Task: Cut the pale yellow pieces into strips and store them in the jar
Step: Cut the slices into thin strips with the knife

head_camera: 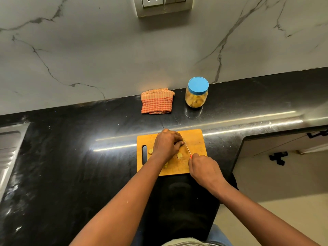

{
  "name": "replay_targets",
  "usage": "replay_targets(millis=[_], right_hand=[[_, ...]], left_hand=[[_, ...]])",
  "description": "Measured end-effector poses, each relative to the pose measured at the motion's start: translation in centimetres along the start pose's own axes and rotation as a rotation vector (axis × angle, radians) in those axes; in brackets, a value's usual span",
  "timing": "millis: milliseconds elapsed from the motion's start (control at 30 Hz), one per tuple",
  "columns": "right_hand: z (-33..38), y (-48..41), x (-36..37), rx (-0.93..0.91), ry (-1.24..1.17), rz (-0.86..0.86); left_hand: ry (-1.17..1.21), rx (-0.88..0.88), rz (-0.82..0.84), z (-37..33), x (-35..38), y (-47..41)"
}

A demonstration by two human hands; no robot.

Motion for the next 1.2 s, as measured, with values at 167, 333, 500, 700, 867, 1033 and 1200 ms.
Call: replay_targets(millis=[167,333,500,700,867,1033,1200], right_hand=[[-0.1,-0.3,0.1,-0.016,0.045,0.04],[-0.2,-1.5,-0.6,-0.05,0.024,0.069],[0.3,-2.3,-0.7,-0.058,0.046,0.121],[0.6,-2.4,-0.9,-0.007,0.045,0.143],[-0.3,-0.7,-0.4,0.0,0.067,0.114],[-0.8,-0.1,-0.5,0.033,-0.003,0.045],[0.0,-0.5,-0.7,0.028,0.01,0.008]], left_hand=[[-0.013,0.012,-0.006,-0.1,0.1,0.0],[-0.007,0.035,-0.026,-0.2,0.2,-0.1],[0.02,0.038,-0.054,-0.1,0.5,0.0],[-0.047,0.002,-0.031,-0.2,0.9,0.1],[-0.023,-0.02,-0.032,0.0,0.8,0.1],[0.031,-0.041,-0.057,0.0,0.9,0.3],[0.038,-0.073,-0.046,-0.1,0.8,0.4]])
Point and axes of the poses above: each hand's wrist, its own y-axis away from the middle knuckle, its own x-axis out of the palm, z = x × y, the point moved 2 cm from there along -y, towards the middle knuckle, and after that the axes turned 4 degrees about z, right-handed, at the moved point
